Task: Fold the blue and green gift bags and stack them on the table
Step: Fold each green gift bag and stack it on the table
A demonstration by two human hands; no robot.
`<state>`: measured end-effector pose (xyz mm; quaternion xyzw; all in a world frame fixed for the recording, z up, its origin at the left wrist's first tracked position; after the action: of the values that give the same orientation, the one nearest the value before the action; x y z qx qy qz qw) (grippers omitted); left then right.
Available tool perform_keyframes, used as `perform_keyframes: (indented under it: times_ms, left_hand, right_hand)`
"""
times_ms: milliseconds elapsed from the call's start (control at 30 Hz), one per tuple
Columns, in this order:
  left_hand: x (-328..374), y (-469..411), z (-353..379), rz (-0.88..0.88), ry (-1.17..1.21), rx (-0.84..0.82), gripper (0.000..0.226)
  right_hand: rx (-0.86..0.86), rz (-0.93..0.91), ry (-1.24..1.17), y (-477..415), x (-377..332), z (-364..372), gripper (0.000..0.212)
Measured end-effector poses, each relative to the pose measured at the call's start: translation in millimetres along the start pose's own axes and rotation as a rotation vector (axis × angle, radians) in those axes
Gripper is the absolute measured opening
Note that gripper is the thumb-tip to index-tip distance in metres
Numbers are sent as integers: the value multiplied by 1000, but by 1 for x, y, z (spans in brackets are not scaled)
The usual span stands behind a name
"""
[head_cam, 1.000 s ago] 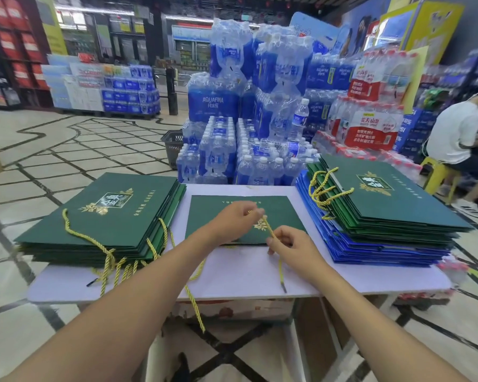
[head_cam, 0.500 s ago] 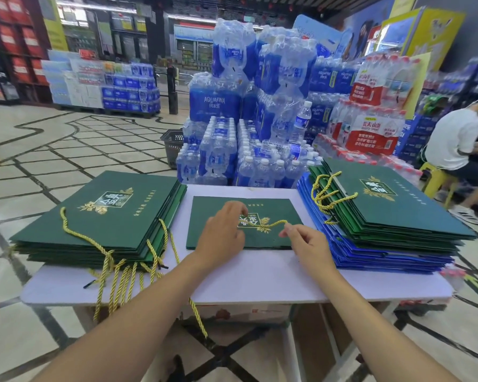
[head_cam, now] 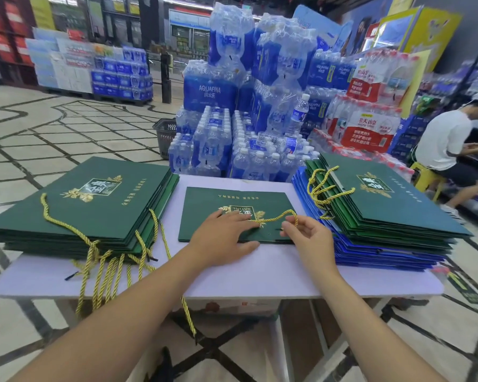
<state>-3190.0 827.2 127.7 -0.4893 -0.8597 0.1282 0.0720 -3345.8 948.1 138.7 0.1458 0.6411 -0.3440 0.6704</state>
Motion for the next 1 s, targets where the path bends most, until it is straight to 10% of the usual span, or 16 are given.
perform_keyframes:
  times_ms: [1000]
  left_hand:
    - [1, -1, -12, -3, 30, 66, 39]
  right_hand:
    - [-537, -29, 1089, -46, -22, 77, 38]
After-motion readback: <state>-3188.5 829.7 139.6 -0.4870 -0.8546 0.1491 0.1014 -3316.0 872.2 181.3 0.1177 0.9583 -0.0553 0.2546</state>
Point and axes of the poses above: each hand's wrist, its own y-axis away from the middle knuckle, its own z-axis out of the palm, x = y × z, the point moved 10 cm from there along -y, towards the middle knuckle, and after that the axes turned 12 degrees about -y, right-handed, at the moved point
